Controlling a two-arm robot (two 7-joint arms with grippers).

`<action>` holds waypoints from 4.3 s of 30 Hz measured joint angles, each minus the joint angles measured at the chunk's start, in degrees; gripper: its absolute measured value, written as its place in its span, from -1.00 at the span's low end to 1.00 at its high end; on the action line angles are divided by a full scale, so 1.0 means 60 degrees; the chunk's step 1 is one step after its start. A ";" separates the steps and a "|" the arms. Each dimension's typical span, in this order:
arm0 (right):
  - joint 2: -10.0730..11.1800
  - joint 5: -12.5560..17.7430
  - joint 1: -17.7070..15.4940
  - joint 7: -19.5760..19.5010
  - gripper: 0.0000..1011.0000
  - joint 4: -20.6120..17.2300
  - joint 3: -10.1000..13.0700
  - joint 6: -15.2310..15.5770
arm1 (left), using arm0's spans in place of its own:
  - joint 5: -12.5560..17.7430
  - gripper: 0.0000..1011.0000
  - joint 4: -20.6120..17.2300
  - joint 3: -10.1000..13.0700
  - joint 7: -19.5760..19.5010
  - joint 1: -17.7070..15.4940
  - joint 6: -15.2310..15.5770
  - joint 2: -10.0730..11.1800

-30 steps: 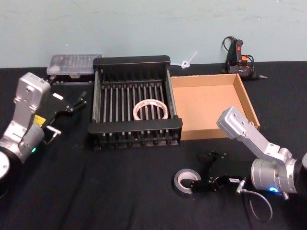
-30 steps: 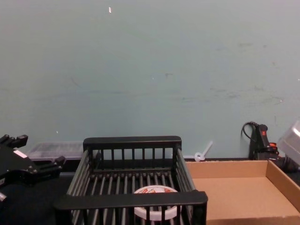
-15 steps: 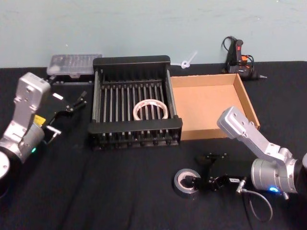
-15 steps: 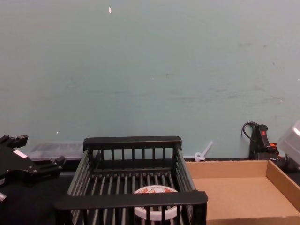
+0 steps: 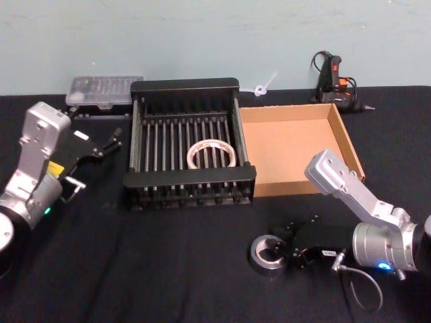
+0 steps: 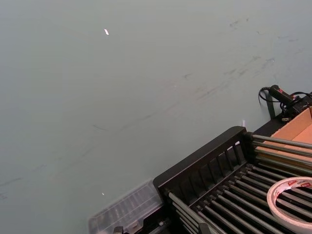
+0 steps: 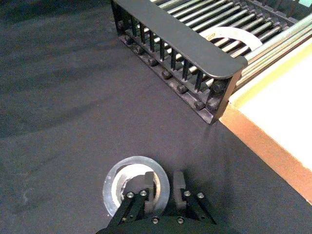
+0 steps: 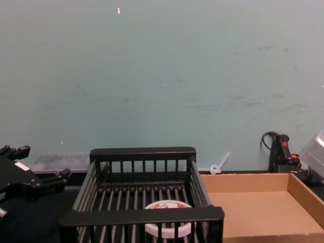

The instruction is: Pick up the white tape and place it into the black box , Pick up the silver tape and place it into the brown box.

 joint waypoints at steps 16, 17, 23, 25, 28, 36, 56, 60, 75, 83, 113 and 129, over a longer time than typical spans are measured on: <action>0.0000 0.0001 0.0000 0.0000 -0.69 0.0000 -0.0001 -0.0001 | 0.0001 0.98 0.0000 0.0000 0.0000 0.0000 0.0000 0.0000; 0.0000 0.0001 0.0000 0.0000 -0.69 0.0000 0.0000 0.0000 | 0.0001 0.98 0.0000 0.0000 0.0000 0.0000 0.0000 0.0000; 0.0000 0.0001 0.0000 0.0000 -0.69 0.0000 -0.0001 0.0000 | 0.0000 0.98 0.0000 0.0000 0.0000 0.0000 0.0000 0.0000; 0.0000 0.0001 -0.0001 0.0000 -0.69 0.0000 0.0000 -0.0001 | 0.0000 0.98 0.0000 0.0000 0.0000 0.0000 0.0000 0.0000; 0.0001 0.0068 -0.0034 -0.0001 -0.69 -0.0029 0.0055 -0.0041 | 0.0000 0.98 0.0000 0.0000 0.0001 0.0000 0.0000 0.0000; 0.0013 0.0385 -0.0150 -0.0164 -0.69 -0.0189 0.0382 -0.0189 | 0.0000 0.98 0.0000 0.0000 0.0000 0.0000 0.0000 0.0000; -0.0467 0.0427 0.0530 -0.1376 -0.69 0.0603 0.1562 -0.0610 | 0.0000 0.98 0.0000 0.0000 0.0000 0.0000 0.0000 0.0000; -0.0697 0.0333 0.0866 -0.1511 -0.69 0.1049 0.1686 -0.0613 | 0.0001 0.98 0.0000 0.0000 0.0001 0.0000 0.0000 0.0000; -0.1670 -0.0389 0.2252 -0.1718 -0.69 0.3043 0.1688 -0.0736 | 0.0001 0.98 0.0000 0.0000 0.0000 0.0000 0.0000 0.0000; -0.2150 -0.0736 0.2756 -0.1678 -0.69 0.4039 0.1571 -0.0843 | 0.0000 0.98 0.0000 0.0000 0.0000 0.0000 0.0000 0.0000; -0.2324 -0.0897 0.2909 -0.1604 -0.25 0.4353 0.1560 -0.0919 | 0.0000 0.98 0.0000 0.0000 0.0000 0.0000 0.0000 0.0000; -0.2320 -0.0885 0.2901 -0.1614 0.76 0.4338 0.1560 -0.0903 | 0.0000 0.98 0.0000 0.0000 0.0001 -0.0001 0.0000 0.0000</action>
